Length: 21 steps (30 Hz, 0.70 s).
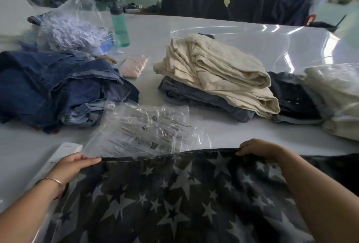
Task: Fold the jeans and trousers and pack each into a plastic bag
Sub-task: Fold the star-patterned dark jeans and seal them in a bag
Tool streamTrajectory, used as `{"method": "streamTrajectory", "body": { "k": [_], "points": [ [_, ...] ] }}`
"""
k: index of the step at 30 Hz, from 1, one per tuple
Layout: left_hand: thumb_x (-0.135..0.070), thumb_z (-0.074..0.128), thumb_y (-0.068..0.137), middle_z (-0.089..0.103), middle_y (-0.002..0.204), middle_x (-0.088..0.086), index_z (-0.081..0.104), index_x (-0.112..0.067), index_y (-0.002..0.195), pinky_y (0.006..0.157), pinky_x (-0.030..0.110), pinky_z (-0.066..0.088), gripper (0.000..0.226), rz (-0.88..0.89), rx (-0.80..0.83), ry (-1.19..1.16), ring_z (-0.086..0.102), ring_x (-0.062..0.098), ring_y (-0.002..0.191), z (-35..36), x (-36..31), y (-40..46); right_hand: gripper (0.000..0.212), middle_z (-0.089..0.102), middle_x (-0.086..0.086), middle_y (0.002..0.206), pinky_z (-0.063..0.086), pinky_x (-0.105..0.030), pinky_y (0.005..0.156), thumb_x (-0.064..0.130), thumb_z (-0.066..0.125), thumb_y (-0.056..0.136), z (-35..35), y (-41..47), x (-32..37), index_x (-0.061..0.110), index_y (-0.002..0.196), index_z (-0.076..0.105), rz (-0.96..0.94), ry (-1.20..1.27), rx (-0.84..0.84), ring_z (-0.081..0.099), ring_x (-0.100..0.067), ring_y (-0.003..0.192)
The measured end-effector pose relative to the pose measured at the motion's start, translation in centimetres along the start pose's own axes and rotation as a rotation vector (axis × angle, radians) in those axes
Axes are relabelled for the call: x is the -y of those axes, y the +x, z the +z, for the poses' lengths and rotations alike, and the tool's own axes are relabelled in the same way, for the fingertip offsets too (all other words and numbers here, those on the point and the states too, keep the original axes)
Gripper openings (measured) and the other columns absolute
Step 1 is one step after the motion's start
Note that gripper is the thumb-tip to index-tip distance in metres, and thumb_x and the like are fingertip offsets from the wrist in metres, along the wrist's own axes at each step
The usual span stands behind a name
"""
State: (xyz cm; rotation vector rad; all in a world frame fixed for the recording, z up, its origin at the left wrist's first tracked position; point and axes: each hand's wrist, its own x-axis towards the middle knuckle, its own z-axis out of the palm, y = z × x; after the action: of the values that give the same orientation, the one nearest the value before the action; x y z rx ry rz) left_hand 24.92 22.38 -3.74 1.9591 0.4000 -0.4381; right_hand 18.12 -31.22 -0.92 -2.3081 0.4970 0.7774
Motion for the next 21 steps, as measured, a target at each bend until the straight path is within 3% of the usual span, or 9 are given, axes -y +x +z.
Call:
{"method": "streamTrajectory", "body": {
  "k": [2, 5, 8, 10, 12, 15, 17, 21],
  "points": [
    [-0.029, 0.083, 0.057, 0.072, 0.088, 0.012, 0.068, -0.02, 0.093, 0.069, 0.034, 0.051, 0.039, 0.028, 0.006, -0.112, 0.067, 0.028, 0.082, -0.4, 0.1, -0.3, 0.01, 0.066, -0.009, 0.103, 0.047, -0.033, 0.09, 0.026, 0.064, 0.087, 0.1, 0.3, 0.3, 0.017, 0.085, 0.069, 0.029, -0.066, -0.019, 0.06, -0.023, 0.094],
    [-0.011, 0.079, 0.063, 0.072, 0.096, 0.009, 0.063, -0.024, 0.115, 0.067, 0.033, 0.056, 0.056, 0.021, -0.015, -0.26, 0.07, 0.026, 0.084, -0.4, 0.3, -0.8, 0.019, 0.063, -0.011, 0.116, 0.044, -0.034, 0.096, 0.022, 0.057, 0.089, 0.5, 1.4, 0.7, 0.012, 0.101, 0.068, 0.064, -0.089, -0.063, 0.058, -0.027, 0.104],
    [-0.011, 0.079, 0.06, 0.073, 0.09, 0.02, 0.068, -0.01, 0.106, 0.065, 0.038, 0.059, 0.048, -0.067, 0.031, -0.281, 0.071, 0.032, 0.076, -0.5, 0.7, -1.9, 0.008, 0.065, -0.013, 0.091, 0.045, -0.03, 0.07, 0.019, 0.06, 0.079, 0.4, 1.4, 0.5, 0.014, 0.073, 0.063, 0.119, -0.104, -0.054, 0.057, -0.026, 0.074],
    [-0.019, 0.081, 0.065, 0.074, 0.087, 0.018, 0.071, -0.009, 0.097, 0.076, 0.045, 0.057, 0.035, -0.064, 0.004, -0.138, 0.071, 0.036, 0.079, -0.7, 1.3, -2.2, 0.007, 0.065, -0.013, 0.082, 0.044, -0.028, 0.064, 0.018, 0.062, 0.076, 0.3, 0.9, 0.2, 0.013, 0.073, 0.063, 0.175, -0.03, -0.053, 0.057, -0.025, 0.066],
    [-0.025, 0.081, 0.072, 0.075, 0.084, 0.011, 0.071, -0.013, 0.091, 0.084, 0.047, 0.054, 0.025, 0.0, -0.086, -0.035, 0.071, 0.033, 0.081, -0.5, 1.6, -2.3, 0.012, 0.068, -0.017, 0.086, 0.051, -0.033, 0.071, 0.019, 0.065, 0.077, 0.1, 0.6, -0.2, 0.008, 0.083, 0.065, 0.21, 0.074, -0.058, 0.063, -0.03, 0.071],
    [-0.028, 0.077, 0.078, 0.072, 0.085, 0.006, 0.066, -0.017, 0.086, 0.072, 0.034, 0.05, 0.017, 0.098, -0.237, 0.06, 0.066, 0.022, 0.077, 0.5, 1.6, -2.3, 0.017, 0.068, -0.019, 0.09, 0.053, -0.041, 0.083, 0.019, 0.071, 0.082, -0.1, 0.6, -1.0, 0.003, 0.083, 0.066, 0.166, 0.177, -0.091, 0.066, -0.033, 0.083],
    [-0.03, 0.075, 0.08, 0.069, 0.086, 0.002, 0.064, -0.019, 0.087, 0.068, 0.031, 0.044, 0.018, 0.141, -0.28, 0.159, 0.061, 0.017, 0.076, 1.2, 1.3, -2.3, 0.022, 0.066, -0.017, 0.086, 0.05, -0.039, 0.083, 0.022, 0.072, 0.084, 0.0, 0.7, -1.5, 0.005, 0.071, 0.065, 0.103, 0.182, -0.131, 0.062, -0.03, 0.081],
    [-0.032, 0.078, 0.077, 0.069, 0.082, 0.004, 0.068, -0.013, 0.085, 0.069, 0.031, 0.042, 0.023, 0.158, -0.302, 0.224, 0.062, 0.022, 0.078, 1.5, 1.2, -2.4, 0.02, 0.067, -0.015, 0.089, 0.049, -0.035, 0.085, 0.021, 0.076, 0.08, 1.8, 1.1, -1.5, 0.004, 0.077, 0.068, 0.099, 0.207, -0.244, 0.06, -0.026, 0.081]
  ]
}}
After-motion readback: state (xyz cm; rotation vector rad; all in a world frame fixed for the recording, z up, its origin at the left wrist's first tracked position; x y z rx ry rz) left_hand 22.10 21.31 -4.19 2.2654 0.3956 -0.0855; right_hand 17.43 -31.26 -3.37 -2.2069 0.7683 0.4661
